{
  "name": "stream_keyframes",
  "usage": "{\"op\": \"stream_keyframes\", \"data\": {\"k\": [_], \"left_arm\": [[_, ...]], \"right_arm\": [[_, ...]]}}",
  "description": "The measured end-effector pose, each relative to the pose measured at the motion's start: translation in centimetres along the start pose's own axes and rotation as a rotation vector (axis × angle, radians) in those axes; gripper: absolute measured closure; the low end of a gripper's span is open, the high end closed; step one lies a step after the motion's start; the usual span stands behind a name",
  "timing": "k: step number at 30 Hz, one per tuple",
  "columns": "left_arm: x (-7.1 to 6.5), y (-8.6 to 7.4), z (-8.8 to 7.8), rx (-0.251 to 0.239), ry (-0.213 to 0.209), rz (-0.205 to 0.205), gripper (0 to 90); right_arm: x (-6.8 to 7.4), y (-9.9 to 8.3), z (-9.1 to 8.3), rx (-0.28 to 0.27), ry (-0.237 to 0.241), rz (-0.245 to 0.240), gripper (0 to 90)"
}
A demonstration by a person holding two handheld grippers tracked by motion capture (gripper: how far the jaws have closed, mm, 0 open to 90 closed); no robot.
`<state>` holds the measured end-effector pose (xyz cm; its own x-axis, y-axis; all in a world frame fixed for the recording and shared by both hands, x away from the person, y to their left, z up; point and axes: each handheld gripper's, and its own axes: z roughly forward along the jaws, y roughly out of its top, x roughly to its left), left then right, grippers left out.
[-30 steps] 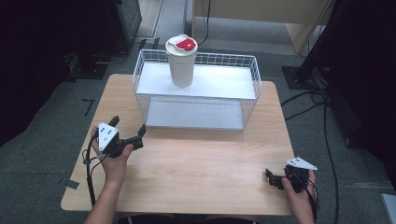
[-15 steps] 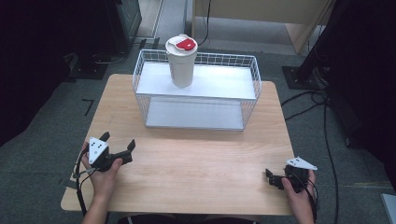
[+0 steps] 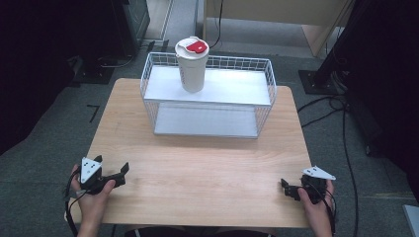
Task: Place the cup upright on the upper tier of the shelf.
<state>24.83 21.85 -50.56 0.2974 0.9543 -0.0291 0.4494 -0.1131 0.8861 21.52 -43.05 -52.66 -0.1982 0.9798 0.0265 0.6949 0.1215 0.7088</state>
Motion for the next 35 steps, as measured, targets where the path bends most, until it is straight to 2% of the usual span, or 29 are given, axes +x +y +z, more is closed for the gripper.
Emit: {"op": "stream_keyframes", "data": {"k": [3, 7, 10, 12, 14, 15, 16, 19, 23, 26, 35], "left_arm": [[0.1, -0.3, 0.0, 0.067, 0.019, 0.053, 0.0], [0.2, -0.7, 0.0, 0.122, -0.021, 0.052, 0.0], [0.1, -0.7, 0.3, 0.175, -0.016, 0.049, 0.0], [0.2, -0.7, 0.4, 0.191, -0.021, 0.036, 0.0], [0.3, -0.7, 0.8, 0.256, -0.038, 0.015, 0.0], [0.3, -0.7, 1.1, 0.304, -0.025, 0.008, 0.0], [0.2, -0.7, 1.3, 0.324, 0.002, 0.013, 0.0], [-0.2, -0.7, 1.4, 0.337, 0.018, 0.042, 0.1], [-0.2, -0.7, 1.5, 0.34, 0.02, 0.04, 0.0], [-0.6, -0.6, 1.8, 0.338, 0.04, 0.024, 0.0], [-1.0, -0.5, 2.0, 0.337, 0.029, 0.029, 0.0]], "right_arm": [[0.0, 0.0, 0.0, 0.0, 0.0, 0.0, 0.0], [0.0, 0.0, 0.0, 0.0, 0.0, -0.001, 0.0], [0.0, 0.0, 0.0, 0.0, 0.0, -0.001, 0.0], [0.0, 0.0, 0.0, 0.0, 0.0, -0.001, 0.0], [0.0, 0.0, 0.0, 0.0, 0.0, -0.001, 0.0], [0.0, 0.0, 0.0, 0.0, 0.0, -0.001, 0.0], [0.0, 0.0, 0.0, -0.001, 0.0, -0.001, 0.0], [0.0, 0.0, 0.0, -0.001, -0.001, -0.002, 0.0], [0.0, 0.0, 0.0, 0.001, -0.007, 0.005, 0.0], [0.0, 0.0, 0.0, 0.0, -0.007, 0.006, 0.0], [0.0, 0.0, 0.0, 0.0, -0.005, 0.007, 0.0]]}}
